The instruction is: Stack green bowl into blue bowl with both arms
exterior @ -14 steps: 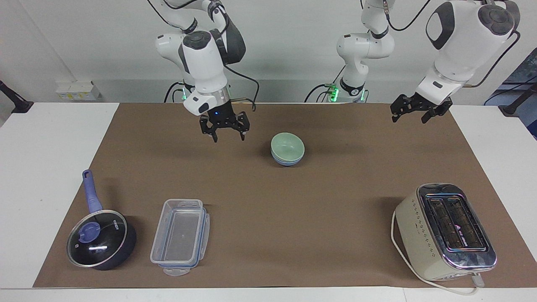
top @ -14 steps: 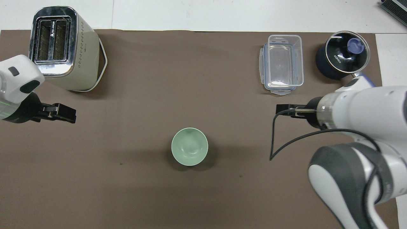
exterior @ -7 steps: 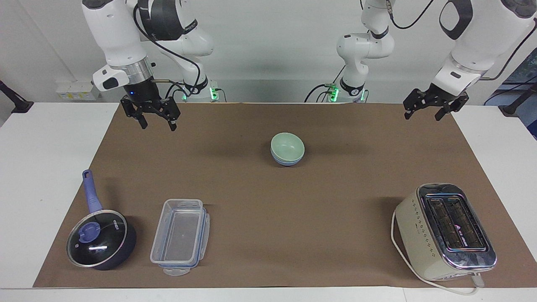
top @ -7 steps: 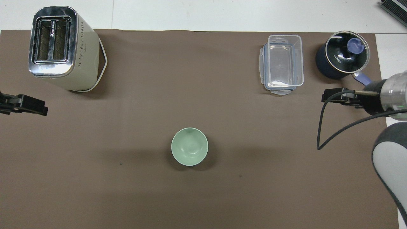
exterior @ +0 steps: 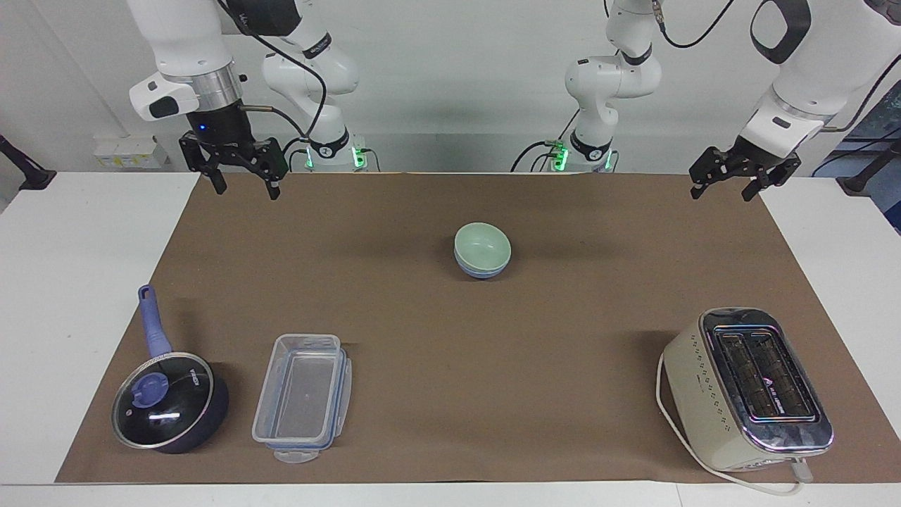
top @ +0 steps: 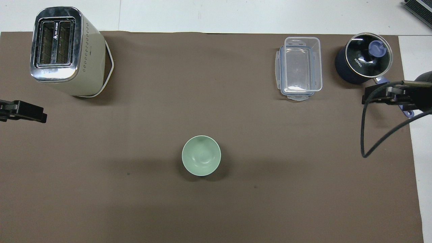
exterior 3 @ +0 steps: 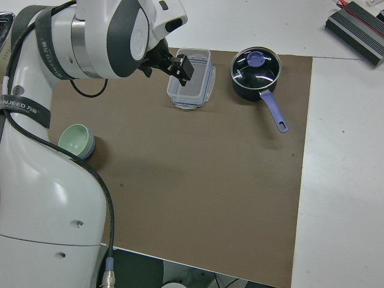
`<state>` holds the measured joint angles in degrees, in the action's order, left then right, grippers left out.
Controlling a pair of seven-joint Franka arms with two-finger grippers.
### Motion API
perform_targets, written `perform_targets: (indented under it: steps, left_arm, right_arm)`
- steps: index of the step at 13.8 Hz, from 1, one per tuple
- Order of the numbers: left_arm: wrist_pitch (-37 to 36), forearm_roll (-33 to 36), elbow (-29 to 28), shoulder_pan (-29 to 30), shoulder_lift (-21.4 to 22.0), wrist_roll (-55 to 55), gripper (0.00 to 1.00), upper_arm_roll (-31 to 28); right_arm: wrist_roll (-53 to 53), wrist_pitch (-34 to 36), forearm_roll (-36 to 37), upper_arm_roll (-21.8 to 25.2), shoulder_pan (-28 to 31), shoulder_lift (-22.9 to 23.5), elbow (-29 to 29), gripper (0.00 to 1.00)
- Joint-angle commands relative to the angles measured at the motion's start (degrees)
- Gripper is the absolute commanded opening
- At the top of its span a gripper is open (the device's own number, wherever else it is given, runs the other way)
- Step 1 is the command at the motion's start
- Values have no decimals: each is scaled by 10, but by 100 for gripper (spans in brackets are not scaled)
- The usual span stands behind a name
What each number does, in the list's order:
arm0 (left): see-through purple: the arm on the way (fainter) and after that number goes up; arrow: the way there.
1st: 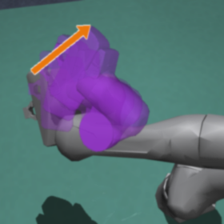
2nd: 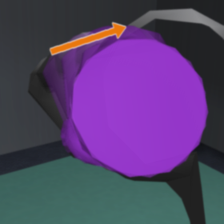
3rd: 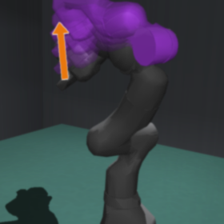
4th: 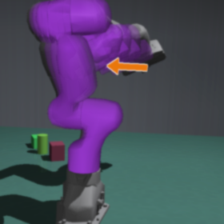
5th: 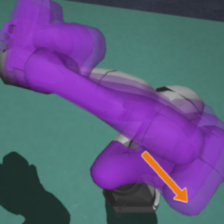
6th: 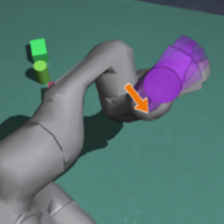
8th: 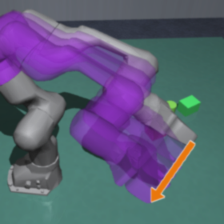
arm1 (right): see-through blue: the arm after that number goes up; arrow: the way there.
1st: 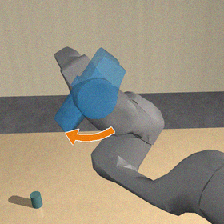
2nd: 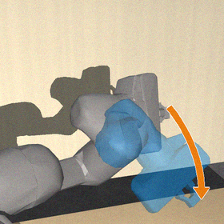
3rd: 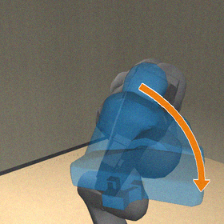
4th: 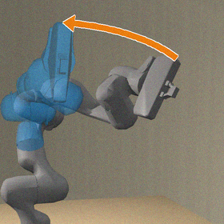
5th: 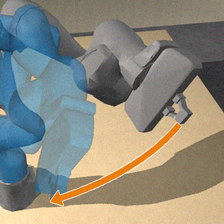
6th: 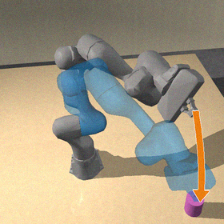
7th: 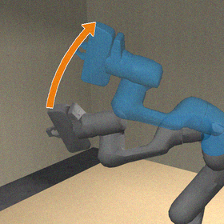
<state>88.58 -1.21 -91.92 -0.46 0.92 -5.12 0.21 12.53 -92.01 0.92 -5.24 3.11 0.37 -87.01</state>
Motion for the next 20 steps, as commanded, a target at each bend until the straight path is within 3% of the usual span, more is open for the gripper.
perform_targets:
  steps: [1, 6, 11, 13, 20]
  left_arm:
    - [-14, 3, 9, 0, 0, -3, 100, 1]
    - [-11, 3, 9, -2, 0, -3, 100, 1]
    - [-11, 3, 9, -2, 0, -3, 100, 1]
    - [-11, 3, 9, -3, 0, -2, 100, 1]
    - [-9, 3, 10, -8, -1, -7, 100, 4]
  right_arm:
    - [-10, 17, -5, -5, 19, 19, 27, 100]
    - [-18, 22, -4, -6, 19, -8, -18, 100]
    - [-19, 27, -5, -6, 17, -13, -24, 100]
    - [-24, 21, -5, -6, 16, -33, -55, 100]
    - [-39, 19, -6, -6, 15, -27, -46, 100]
